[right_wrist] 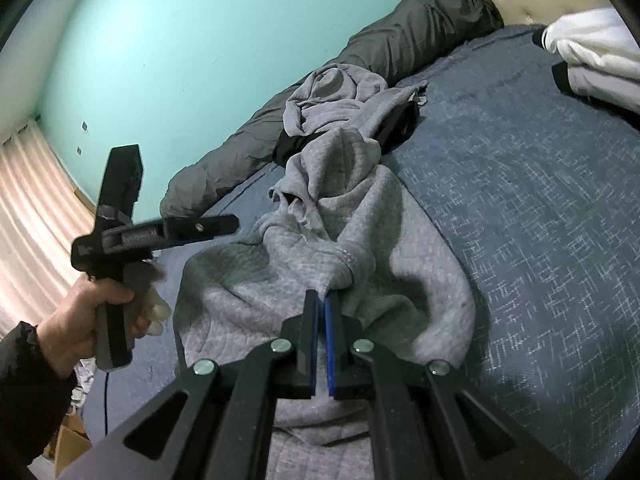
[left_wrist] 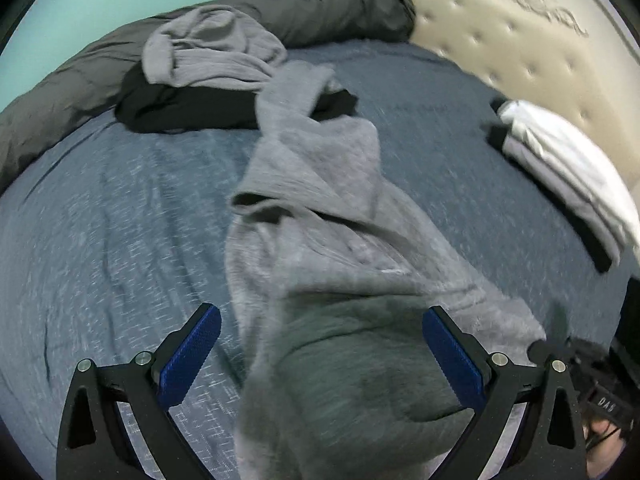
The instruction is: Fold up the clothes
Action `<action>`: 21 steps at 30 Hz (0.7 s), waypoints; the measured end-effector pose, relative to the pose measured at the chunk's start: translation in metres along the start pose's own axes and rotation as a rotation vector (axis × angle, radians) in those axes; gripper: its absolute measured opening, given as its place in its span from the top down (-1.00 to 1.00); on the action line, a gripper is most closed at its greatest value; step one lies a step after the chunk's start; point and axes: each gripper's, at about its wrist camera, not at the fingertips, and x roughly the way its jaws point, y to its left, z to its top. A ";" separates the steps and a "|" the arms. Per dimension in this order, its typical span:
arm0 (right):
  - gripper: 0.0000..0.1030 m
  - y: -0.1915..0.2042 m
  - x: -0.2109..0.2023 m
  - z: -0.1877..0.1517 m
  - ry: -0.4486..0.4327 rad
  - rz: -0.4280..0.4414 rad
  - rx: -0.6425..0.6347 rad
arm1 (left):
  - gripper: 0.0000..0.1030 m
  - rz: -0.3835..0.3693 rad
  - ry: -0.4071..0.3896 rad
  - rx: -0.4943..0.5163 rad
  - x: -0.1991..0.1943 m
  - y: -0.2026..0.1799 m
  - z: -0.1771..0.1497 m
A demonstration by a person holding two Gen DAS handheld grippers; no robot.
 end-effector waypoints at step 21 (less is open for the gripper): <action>0.90 -0.015 -0.012 0.002 -0.021 -0.005 0.091 | -0.02 -0.028 0.061 0.218 0.029 -0.067 0.002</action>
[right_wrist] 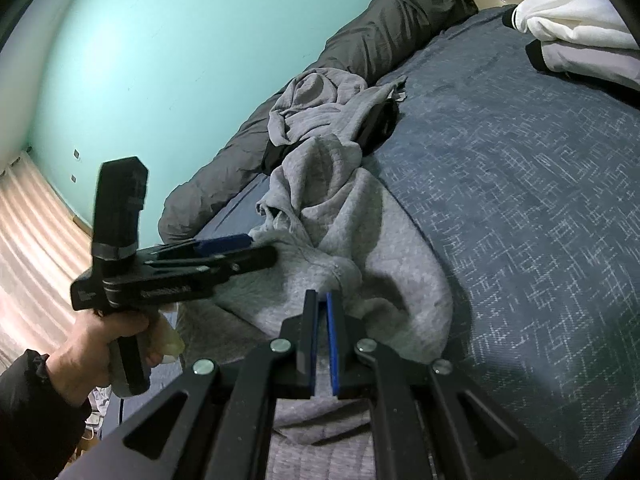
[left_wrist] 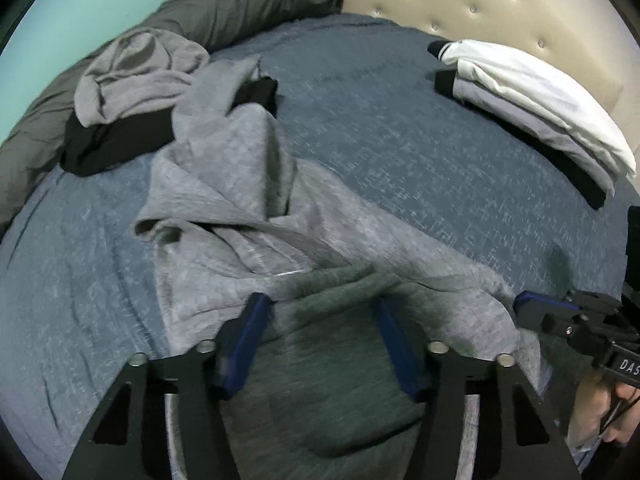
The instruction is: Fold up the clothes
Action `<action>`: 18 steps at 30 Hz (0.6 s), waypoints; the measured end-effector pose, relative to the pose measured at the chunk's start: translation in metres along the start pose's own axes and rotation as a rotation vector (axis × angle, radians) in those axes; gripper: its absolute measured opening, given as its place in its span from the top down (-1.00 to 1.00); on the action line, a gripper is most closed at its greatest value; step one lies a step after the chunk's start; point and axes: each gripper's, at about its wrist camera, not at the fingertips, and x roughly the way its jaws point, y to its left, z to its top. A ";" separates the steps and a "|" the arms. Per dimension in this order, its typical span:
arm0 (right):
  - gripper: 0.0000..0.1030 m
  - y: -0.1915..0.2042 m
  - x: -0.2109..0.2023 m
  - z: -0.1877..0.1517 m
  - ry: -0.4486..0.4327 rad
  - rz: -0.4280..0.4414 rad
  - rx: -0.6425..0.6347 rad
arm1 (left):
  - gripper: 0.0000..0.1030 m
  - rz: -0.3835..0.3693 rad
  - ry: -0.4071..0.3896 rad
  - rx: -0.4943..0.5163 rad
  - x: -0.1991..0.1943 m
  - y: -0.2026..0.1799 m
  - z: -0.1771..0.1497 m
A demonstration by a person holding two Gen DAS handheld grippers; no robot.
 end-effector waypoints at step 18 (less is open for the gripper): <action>0.90 -0.006 -0.001 0.003 -0.021 -0.006 0.031 | 0.97 0.020 -0.050 -0.057 -0.035 0.027 -0.028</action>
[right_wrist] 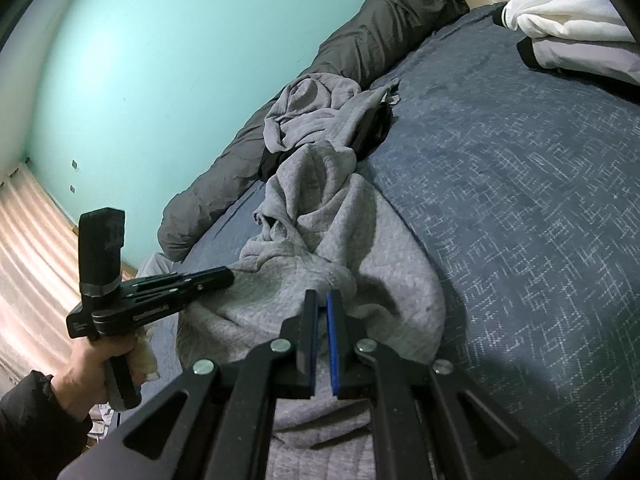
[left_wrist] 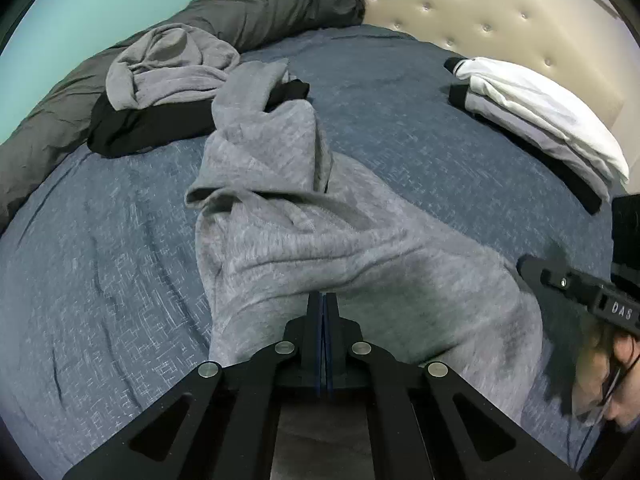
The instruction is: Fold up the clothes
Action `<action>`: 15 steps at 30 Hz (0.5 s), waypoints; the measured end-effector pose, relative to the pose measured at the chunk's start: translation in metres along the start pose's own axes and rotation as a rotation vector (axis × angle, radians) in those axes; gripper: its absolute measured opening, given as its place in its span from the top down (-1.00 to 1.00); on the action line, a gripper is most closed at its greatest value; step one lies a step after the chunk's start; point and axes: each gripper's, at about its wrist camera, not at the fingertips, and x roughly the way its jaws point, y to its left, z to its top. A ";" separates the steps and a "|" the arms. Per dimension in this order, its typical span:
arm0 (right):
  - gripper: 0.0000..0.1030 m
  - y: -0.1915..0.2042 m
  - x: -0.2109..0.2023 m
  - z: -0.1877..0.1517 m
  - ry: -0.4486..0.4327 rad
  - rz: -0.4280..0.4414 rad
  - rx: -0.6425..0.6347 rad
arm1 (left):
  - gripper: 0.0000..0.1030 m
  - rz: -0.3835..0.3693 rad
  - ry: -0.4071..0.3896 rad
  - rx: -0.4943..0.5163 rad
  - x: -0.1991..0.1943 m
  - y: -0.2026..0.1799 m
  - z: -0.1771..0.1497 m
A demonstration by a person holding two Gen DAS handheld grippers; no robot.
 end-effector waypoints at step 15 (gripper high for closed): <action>0.90 -0.012 -0.004 0.005 -0.018 -0.010 0.033 | 0.44 -0.003 0.033 0.060 0.041 -0.038 0.029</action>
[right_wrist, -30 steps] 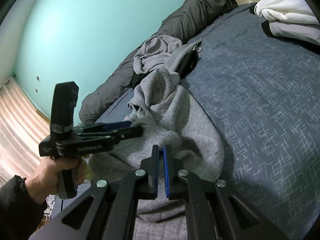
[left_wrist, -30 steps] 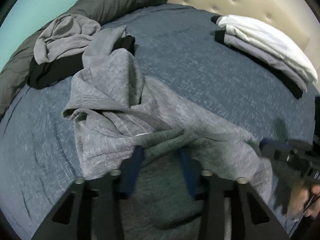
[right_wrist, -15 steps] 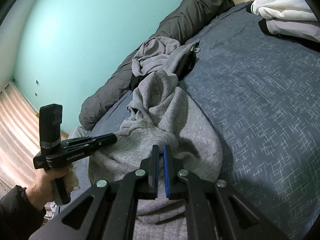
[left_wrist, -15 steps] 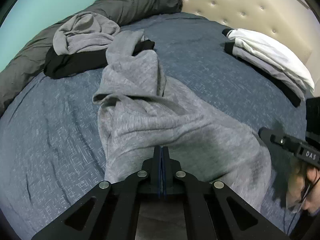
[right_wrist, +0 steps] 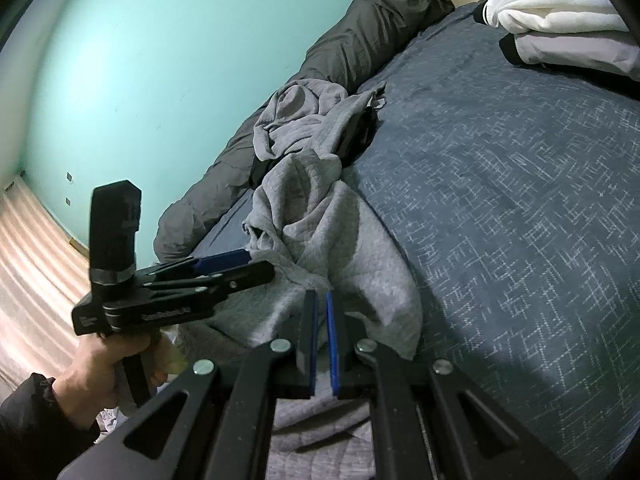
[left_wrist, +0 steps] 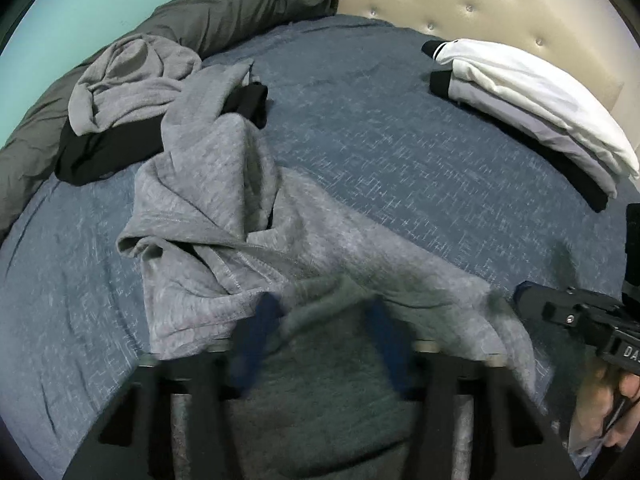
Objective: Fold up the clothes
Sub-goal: 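Grasp the hoodie hood with the left tool while the right tool holds the body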
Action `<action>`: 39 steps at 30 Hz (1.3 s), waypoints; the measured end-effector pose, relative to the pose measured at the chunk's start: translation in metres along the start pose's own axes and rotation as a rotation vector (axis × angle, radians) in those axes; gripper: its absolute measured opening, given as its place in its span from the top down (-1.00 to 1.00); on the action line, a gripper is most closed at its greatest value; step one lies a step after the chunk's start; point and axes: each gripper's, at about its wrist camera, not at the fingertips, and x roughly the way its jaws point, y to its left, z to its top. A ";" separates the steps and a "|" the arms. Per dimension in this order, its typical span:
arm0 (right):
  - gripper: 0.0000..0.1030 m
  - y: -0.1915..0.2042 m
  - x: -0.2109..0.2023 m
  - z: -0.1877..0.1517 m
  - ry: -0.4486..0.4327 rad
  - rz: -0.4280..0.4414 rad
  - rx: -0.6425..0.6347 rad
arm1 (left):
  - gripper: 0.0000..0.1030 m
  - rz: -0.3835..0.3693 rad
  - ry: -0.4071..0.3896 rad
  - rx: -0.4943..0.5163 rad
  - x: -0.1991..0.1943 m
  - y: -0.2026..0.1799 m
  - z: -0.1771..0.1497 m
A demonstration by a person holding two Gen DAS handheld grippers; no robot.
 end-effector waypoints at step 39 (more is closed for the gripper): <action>0.37 0.082 0.037 0.048 0.128 0.032 -0.222 | 0.86 -0.032 -0.286 -0.253 -0.141 0.063 -0.132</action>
